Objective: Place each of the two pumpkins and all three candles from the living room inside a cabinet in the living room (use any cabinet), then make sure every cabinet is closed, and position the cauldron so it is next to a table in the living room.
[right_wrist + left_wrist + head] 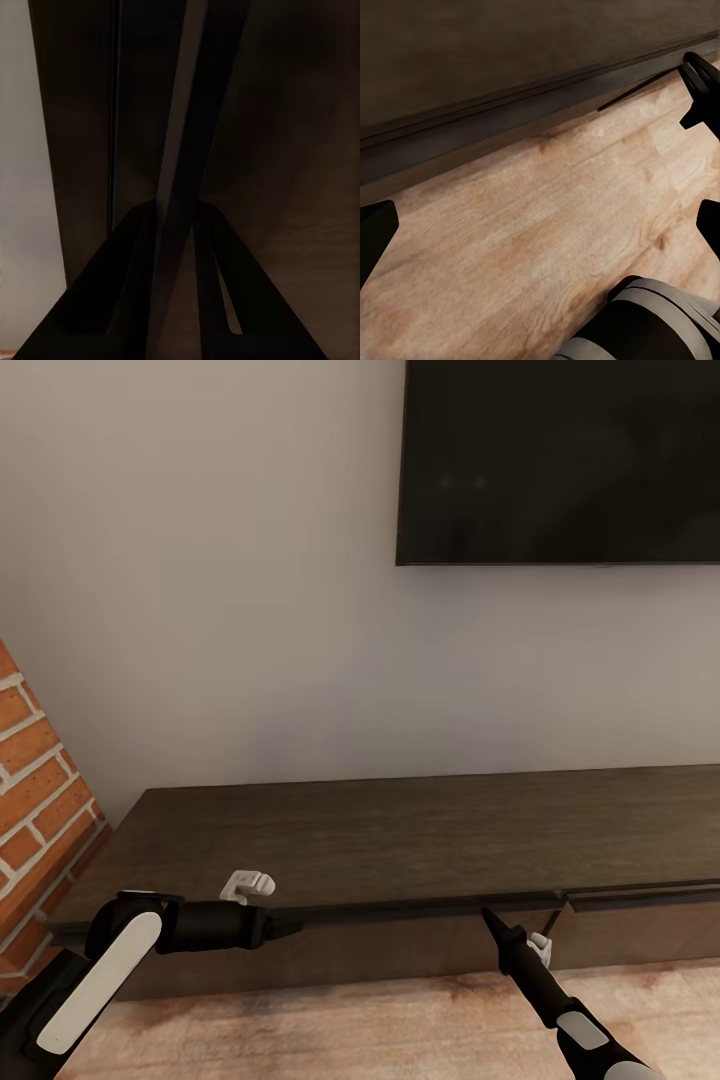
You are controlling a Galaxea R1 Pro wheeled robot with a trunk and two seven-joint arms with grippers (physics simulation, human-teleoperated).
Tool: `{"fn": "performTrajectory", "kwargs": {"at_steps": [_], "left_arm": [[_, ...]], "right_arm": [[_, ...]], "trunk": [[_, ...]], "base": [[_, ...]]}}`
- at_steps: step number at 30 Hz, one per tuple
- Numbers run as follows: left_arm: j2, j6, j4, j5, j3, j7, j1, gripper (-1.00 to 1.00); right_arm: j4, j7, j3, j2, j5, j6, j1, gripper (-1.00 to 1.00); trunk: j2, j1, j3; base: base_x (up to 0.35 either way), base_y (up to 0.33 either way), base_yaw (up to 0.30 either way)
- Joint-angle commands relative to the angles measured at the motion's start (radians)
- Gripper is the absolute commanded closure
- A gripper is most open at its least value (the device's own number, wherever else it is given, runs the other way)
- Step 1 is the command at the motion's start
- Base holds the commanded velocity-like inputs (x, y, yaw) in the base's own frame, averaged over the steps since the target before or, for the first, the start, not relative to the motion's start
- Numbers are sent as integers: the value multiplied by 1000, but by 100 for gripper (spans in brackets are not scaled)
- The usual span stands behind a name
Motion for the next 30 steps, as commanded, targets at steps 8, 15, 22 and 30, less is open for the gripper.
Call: {"fn": "performTrajectory", "kwargs": {"at_steps": [8, 15, 22, 30], "left_arm": [[0, 2, 0, -10, -1, -11, -1, -100], [0, 2, 0, -10, -1, -11, -1, -100], [0, 2, 0, -10, -1, -11, -1, -100], [0, 2, 0, -10, -1, -10, -1, -100]], "right_arm": [[0, 9, 9, 0, -19, 17, -1, 100], [-1, 9, 9, 0, -18, 16, -1, 100], [0, 9, 9, 0, -19, 15, -1, 100], [-1, 9, 9, 0, -18, 12, -1, 100]], "trunk": [[0, 0, -1], [0, 0, -1], [0, 0, -1], [0, 0, -1]], "base": [[-68, 0, 0], [-65, 0, 0], [-88, 0, 0], [-78, 0, 0]]}}
